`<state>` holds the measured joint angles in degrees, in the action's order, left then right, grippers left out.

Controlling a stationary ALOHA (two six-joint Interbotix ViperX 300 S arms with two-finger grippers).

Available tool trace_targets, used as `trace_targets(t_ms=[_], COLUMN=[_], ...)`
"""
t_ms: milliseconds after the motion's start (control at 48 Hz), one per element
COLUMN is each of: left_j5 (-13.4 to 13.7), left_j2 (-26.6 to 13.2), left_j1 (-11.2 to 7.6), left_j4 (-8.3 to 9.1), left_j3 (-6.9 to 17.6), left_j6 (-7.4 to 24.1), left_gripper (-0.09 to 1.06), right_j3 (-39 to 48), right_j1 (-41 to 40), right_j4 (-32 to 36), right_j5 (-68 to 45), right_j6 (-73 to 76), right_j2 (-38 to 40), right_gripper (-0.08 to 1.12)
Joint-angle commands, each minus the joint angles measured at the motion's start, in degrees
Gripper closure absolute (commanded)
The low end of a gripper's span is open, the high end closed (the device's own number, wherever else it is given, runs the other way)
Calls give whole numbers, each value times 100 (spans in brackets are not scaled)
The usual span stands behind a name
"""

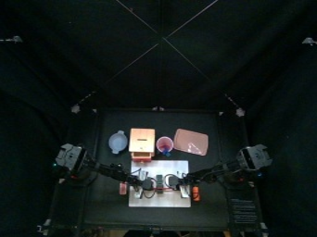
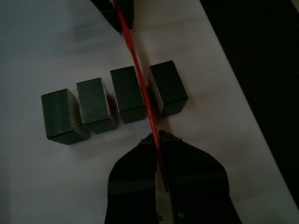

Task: Place sushi on board then cut the sushi with the knife then place the pieces on the plate
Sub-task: Cut the sushi into 4 pieces

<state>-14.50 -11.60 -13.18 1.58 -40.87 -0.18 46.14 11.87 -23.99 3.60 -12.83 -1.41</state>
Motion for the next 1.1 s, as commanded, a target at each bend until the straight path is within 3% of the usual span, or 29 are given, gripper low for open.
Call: trace_targets(t_ms=[21,271,333,521,667,833,979,1104], left_j5=[-88,-141,-237,-422,-475,-659,-1037,-1187], left_j2=[413,984,967,1011,1134,1415,1441,1433], left_j1=[18,202,272,308,378,501,536,554], left_j4=[26,360,246,-18,-35,-53,-158,-149], left_j3=[272,211,185,167,123,-123,-325,-352], left_j6=[53,44,35,35,53,44,53,62], left_gripper=[62,60,54,15,5,5,6,6], right_j3=[-255,-290,-272,-220,-44,378,1072,1529], right_j1=[-88,-193,-193,-220,-255,-229,-281,-246], right_j4=[79,650,650,633,404,-123,-1942,-2294], right_j5=[88,211,237,475,554,773,1081,1230], right_j6=[-26,-18,-9,0,0,9,167,861], right_j2=[466,1222,1248,1406,1714,2065,2760,3393], right_gripper=[68,68,68,68,68,68,68,68])
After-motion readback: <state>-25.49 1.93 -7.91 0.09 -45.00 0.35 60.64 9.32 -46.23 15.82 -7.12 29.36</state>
